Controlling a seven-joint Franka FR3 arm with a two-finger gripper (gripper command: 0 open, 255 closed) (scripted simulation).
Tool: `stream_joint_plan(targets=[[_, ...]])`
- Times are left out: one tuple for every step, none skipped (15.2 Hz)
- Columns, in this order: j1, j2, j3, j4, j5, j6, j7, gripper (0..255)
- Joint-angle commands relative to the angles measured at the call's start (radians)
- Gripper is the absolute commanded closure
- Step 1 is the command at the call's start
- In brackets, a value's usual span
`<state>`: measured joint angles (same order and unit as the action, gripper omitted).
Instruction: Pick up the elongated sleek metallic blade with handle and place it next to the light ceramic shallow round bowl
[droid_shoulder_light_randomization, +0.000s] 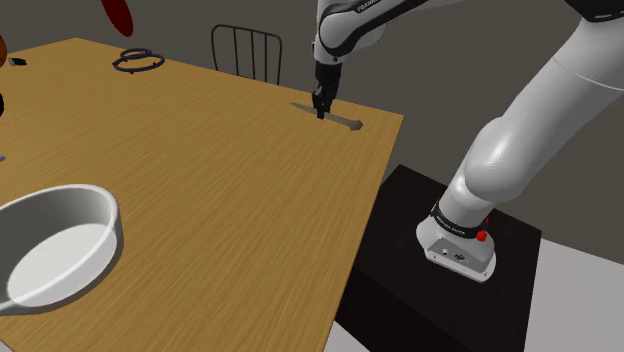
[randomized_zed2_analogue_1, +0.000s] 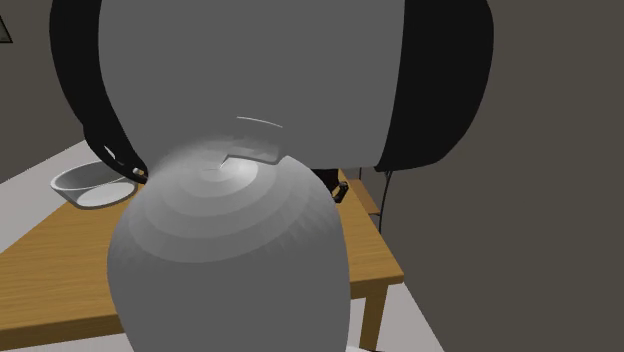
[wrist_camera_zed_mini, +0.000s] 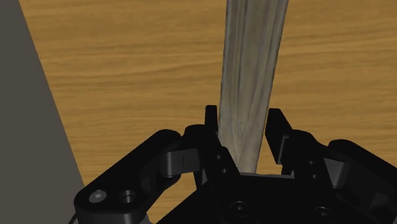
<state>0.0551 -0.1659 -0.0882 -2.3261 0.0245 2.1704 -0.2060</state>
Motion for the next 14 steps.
stream_joint_plan(targets=[[0.007, 0.0, 0.006, 0.005, 0.006, -0.025, 0.003, 255], [0.007, -0.006, 0.007, 0.013, 0.006, -0.039, 0.004, 255], [0.007, -0.011, 0.007, 0.021, 0.005, -0.052, 0.005, 255], [0.007, -0.017, 0.007, 0.029, 0.004, -0.066, 0.006, 255], [0.007, -0.022, 0.007, 0.038, 0.004, -0.08, 0.007, 255], [0.007, -0.028, 0.007, 0.047, 0.003, -0.094, 0.008, 255], [0.007, -0.032, 0.008, 0.056, 0.002, -0.108, 0.009, 255], [0.007, -0.037, 0.008, 0.065, 0.002, -0.121, 0.009, 255], [0.006, -0.041, 0.008, 0.074, 0.001, -0.135, 0.01, 255], [0.006, -0.046, 0.008, 0.084, 0.001, -0.149, 0.011, 255], [0.006, -0.05, 0.008, 0.093, 0.0, -0.163, 0.012, 255], [0.006, -0.053, 0.009, 0.103, 0.0, -0.176, 0.012, 255], [0.006, -0.057, 0.009, 0.113, -0.001, -0.19, 0.013, 255], [0.006, -0.06, 0.009, 0.124, -0.001, -0.204, 0.014, 255]])
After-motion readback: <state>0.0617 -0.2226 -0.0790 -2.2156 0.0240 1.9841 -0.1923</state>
